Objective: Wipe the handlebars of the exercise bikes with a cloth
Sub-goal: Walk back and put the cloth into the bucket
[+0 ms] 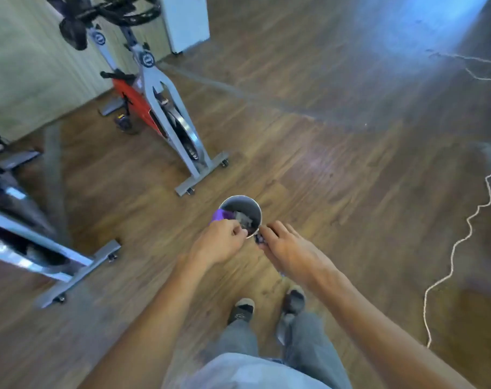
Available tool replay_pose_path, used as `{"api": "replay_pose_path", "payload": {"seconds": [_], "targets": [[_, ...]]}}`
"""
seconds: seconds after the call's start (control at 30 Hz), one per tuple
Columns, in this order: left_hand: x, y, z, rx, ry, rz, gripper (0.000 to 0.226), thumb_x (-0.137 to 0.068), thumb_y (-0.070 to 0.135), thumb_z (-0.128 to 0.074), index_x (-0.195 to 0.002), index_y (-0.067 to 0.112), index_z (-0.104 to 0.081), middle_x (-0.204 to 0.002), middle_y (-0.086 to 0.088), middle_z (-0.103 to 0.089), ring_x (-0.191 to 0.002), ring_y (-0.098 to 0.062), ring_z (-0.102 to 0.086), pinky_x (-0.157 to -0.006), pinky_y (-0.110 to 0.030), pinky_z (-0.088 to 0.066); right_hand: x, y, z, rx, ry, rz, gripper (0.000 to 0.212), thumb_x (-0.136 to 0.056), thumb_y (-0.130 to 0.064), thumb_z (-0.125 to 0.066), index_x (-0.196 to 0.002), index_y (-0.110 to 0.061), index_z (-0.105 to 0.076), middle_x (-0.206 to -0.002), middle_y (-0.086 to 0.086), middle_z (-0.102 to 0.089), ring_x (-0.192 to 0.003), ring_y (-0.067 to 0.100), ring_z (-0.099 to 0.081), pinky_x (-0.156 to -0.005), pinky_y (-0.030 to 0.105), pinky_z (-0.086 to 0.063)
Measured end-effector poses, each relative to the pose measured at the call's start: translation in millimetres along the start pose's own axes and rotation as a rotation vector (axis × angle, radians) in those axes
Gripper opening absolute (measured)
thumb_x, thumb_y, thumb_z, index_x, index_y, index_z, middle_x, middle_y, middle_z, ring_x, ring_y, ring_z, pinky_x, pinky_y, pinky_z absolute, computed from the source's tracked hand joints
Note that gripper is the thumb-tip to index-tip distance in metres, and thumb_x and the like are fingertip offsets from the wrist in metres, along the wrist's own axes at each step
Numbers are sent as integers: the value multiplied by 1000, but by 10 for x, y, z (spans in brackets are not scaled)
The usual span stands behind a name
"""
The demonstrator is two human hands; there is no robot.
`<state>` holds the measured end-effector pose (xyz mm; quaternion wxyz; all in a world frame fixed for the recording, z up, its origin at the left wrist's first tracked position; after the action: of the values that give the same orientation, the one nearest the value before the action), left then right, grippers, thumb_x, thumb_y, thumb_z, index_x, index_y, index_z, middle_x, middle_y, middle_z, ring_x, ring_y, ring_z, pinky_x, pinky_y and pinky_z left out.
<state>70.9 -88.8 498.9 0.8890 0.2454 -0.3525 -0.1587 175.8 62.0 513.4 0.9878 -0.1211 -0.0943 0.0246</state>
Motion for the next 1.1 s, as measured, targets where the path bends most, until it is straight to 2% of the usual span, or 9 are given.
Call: {"api": "replay_pose_path", "payload": {"seconds": [0.1,0.2,0.37,0.63,0.77,0.87,0.93,1.03,1.1], "targets": [[-341,-40,-169,90,66,123,34,-97,30,-54,-64,24,-50,-72,-3,-54,-82,-33,-59,-66,-34,-38,-413,458,-139,-100,-81,91,31,-92,-14,-72,-120,-4,-63,-112,12,-62,-93,33,-64,-79,44,-60],[-662,-77,-405,215,121,265,27,-99,27,-53,-78,14,-64,-73,-7,-61,-87,-35,-65,-68,-37,-43,-835,878,-315,-143,-139,184,27,-77,-6,-86,-99,-4,-71,-102,10,-65,-85,30,-67,-69,34,-60],[-1185,-37,-889,342,221,369,27,-100,23,-49,-97,4,-69,-96,-16,-70,-94,-32,-65,-85,-44,-49,-1376,1563,-887,-220,-258,284,41,-107,-23,-43,-145,-8,-48,-137,17,-50,-120,36,-52,-98,39,-44],[-2223,-141,-1640,765,291,393,13,-100,25,-56,-96,20,-68,-84,12,-68,-89,-17,-67,-82,-17,-48,-1936,2026,-1714,-670,-261,-126,25,-108,-25,-47,-118,-10,-65,-101,11,-70,-91,22,-65,-73,16,-44],[-2619,-289,-1849,1187,275,421,52,-88,59,-62,-101,10,-72,-99,-13,-77,-96,-33,-73,-90,-44,-57,-2159,2043,-1979,-1206,-437,-326,44,-111,-43,-24,-108,-33,-67,-99,-15,-77,-97,-4,-70,-89,22,-55],[-2747,-458,-1962,1332,324,466,21,-98,27,-64,-110,12,-70,-101,-8,-77,-88,-20,-73,-77,-28,-59,-2251,2186,-2191,-1464,-399,-521,31,-110,-34,-36,-121,-26,-64,-111,-16,-76,-114,4,-67,-101,30,-54],[-2786,-559,-1993,1432,295,466,17,-99,17,-61,-113,12,-69,-103,-9,-77,-91,-21,-73,-83,-34,-59,-2285,2273,-2265,-1395,-407,-543,31,-107,-27,-51,-136,-16,-57,-125,-4,-69,-120,14,-65,-105,36,-52],[-2829,-679,-2033,1436,243,413,21,-95,5,-63,-114,13,-67,-113,-15,-74,-106,-32,-71,-94,-46,-57,-2314,2338,-2400,-1245,-527,-507,41,-100,-31,-62,-134,-9,-57,-115,2,-73,-99,12,-73,-79,24,-58],[-2860,-725,-2047,1386,244,368,30,-89,-5,-68,-115,10,-65,-115,-17,-72,-108,-35,-70,-94,-47,-57,-2317,2358,-2459,-1246,-518,-472,31,-96,-31,-68,-120,-11,-67,-104,2,-78,-95,15,-75,-81,29,-59]]}}
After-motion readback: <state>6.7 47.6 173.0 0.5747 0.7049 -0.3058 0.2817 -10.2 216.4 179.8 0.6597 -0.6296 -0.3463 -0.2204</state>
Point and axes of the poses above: each hand's wrist, its own x-axis away from the middle knuckle, its own z-axis out of the back of the hand, y = z × x, the point moved 1 cm from there along -x, towards the middle knuckle
